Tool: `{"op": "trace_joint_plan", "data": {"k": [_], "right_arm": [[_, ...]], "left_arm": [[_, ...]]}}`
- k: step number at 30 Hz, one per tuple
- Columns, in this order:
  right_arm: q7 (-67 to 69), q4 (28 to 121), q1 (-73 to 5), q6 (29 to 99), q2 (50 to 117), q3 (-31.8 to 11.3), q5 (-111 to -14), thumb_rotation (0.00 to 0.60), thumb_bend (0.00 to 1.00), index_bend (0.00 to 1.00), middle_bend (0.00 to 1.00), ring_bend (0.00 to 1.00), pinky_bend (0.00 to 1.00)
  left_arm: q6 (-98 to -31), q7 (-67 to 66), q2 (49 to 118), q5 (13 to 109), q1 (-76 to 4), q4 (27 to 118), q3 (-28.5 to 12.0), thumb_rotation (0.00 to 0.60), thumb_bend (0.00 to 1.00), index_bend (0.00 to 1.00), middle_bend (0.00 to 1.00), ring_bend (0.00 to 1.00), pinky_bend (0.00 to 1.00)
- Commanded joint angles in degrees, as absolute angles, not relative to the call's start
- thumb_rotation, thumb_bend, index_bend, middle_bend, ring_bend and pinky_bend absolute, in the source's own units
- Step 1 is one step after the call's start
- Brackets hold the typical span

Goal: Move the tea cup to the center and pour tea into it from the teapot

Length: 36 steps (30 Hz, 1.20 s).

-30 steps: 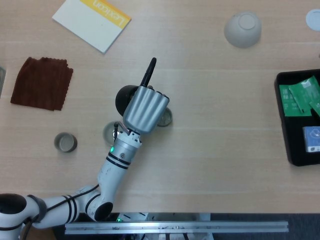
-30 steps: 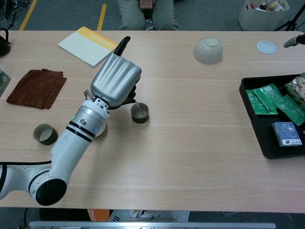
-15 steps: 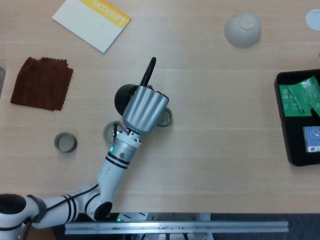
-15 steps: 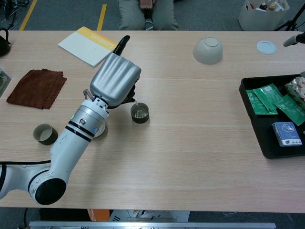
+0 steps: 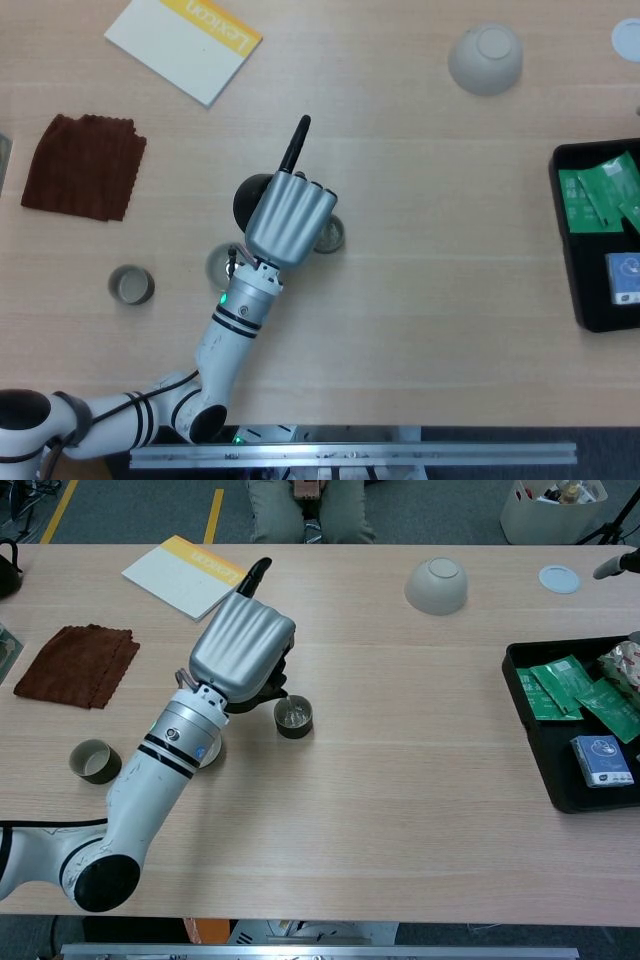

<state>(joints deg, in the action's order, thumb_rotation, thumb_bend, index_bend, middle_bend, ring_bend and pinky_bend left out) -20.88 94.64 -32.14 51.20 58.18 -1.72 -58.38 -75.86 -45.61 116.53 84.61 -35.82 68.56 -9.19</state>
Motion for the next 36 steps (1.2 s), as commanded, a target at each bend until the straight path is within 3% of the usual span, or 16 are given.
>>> {"op": "trace_joint_plan", "data": {"k": [1,13,24,36], "right_arm": [[-20.8,94.6,-32.1,51.2,58.2,-1.7,-58.3,0.6,0.28,0.15,0.16,0.04,0.09],[-20.9,94.4,-32.3,51.1,58.5,-2.1,-57.4,0.6,0.28,0.15,0.16,0.04,0.09],[-21.3,94.7,-32.7,50.9,58.7,-2.4,-56.8,0.6,0.28,0.15,0.16,0.04,0.09],[-21.4,96.6,-32.3,51.7,58.1,-2.2,-56.9,0.6,0.28,0.15,0.16,0.04,0.09]], "left_arm": [[-75.6,-44.5,116.5,84.0,-35.7,69.2,-9.6,0.6,0.18,0.94,1.0,0.83,0.03],[-73.4,-37.4,115.5,79.2,-34.8,74.0,-12.5,0.6,0.18,0.94,1.0,0.83,0.03],[-71.3,-26.5,109.9,74.0,-33.2,80.9,-16.3,0.6,0.18,0.93,1.0,0.83,0.03],[-72.0,-14.2,108.6,75.9,-32.7,75.3,-15.6,0.6,0.18,0.93,1.0,0.81,0.03]]}}
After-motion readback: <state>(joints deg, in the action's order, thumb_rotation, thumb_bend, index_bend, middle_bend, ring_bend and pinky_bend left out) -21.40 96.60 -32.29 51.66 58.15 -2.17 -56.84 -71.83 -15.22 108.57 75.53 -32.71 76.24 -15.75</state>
